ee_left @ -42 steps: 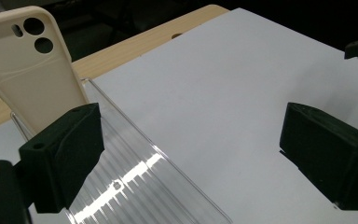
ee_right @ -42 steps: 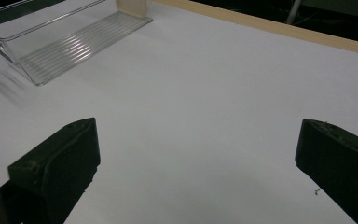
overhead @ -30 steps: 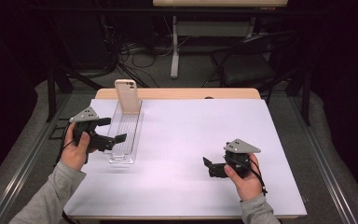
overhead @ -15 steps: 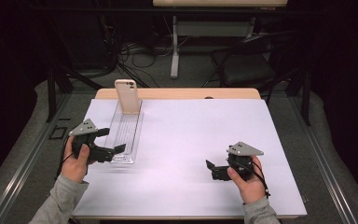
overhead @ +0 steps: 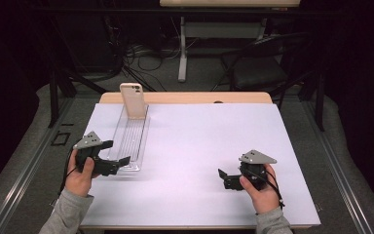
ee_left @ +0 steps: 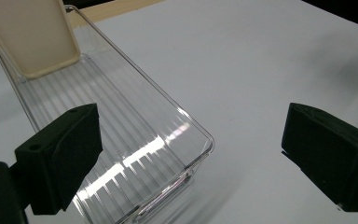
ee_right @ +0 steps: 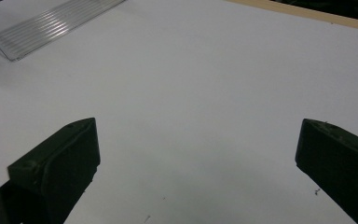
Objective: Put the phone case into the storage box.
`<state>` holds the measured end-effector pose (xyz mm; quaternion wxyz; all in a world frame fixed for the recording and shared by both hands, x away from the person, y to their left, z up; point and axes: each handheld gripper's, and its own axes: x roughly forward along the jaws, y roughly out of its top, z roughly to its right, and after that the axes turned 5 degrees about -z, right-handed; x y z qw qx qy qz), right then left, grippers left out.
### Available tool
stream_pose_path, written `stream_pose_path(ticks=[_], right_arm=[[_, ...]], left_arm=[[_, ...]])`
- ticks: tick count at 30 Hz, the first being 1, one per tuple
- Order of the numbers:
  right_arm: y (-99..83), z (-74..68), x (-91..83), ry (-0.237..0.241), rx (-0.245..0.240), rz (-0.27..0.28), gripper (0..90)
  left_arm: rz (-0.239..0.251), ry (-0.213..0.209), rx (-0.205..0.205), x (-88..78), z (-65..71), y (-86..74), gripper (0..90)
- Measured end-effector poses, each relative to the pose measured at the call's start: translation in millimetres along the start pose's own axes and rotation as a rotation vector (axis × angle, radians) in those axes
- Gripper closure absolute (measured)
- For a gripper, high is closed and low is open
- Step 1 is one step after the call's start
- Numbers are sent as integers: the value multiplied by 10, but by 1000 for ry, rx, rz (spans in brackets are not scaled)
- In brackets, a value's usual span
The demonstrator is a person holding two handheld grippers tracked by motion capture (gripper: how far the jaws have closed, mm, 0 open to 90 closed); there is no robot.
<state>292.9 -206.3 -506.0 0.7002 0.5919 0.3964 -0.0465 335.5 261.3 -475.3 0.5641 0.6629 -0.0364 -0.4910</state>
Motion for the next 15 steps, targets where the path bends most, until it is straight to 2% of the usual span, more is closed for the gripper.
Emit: stream_pose_path(ticks=[5, 15], right_arm=[[-26, 26, 14, -11, 3, -9, 0], [-94, 70, 41, -16, 29, -13, 0]], left_arm=[[13, -1, -22, 23, -20, -67, 51], [6, 10, -22, 42, -43, -139, 51]])
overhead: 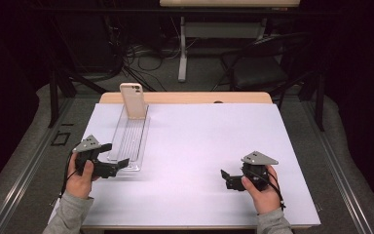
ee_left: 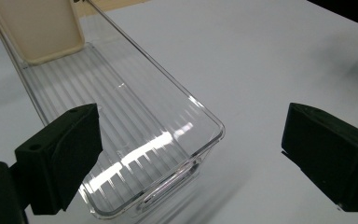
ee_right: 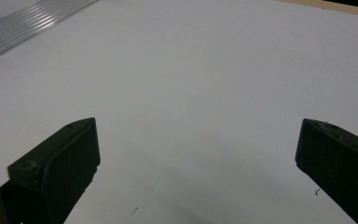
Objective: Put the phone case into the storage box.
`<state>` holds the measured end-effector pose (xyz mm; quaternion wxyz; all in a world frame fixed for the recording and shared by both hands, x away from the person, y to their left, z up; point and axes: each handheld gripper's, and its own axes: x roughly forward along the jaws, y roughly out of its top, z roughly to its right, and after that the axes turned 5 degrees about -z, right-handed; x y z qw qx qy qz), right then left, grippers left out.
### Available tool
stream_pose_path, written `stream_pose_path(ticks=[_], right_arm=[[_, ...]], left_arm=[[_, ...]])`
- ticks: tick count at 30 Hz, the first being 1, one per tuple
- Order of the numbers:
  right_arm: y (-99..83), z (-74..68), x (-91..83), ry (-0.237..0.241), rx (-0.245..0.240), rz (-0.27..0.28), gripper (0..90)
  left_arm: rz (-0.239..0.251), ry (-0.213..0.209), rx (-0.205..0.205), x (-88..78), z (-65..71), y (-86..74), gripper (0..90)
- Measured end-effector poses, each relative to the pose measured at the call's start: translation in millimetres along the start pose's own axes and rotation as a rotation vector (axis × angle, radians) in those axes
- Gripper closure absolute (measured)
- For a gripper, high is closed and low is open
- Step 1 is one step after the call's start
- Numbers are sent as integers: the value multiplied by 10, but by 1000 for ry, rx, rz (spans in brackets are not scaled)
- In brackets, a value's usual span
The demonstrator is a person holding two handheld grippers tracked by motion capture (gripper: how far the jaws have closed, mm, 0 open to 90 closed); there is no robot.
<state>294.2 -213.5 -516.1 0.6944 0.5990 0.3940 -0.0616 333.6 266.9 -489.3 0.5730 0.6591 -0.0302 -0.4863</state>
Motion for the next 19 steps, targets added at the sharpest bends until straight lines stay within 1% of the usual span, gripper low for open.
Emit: stream_pose_path(ticks=[3, 8, 10, 16, 19], right_arm=[[-20, 10, 9, -4, 1, -1, 0], [-55, 36, 16, -12, 3, -6, 0], [-68, 46, 11, -14, 17, -5, 0], [-93, 71, 40, -18, 20, -8, 0], [-99, 72, 46, -19, 24, -12, 0]], left_arm=[[18, 9, -6, -23, -14, -38, 51], [29, 29, -15, -42, -52, -100, 51], [28, 29, -13, -43, -61, -121, 51], [10, 38, -15, -29, -95, -155, 51], [11, 40, -17, -36, -107, -163, 51]])
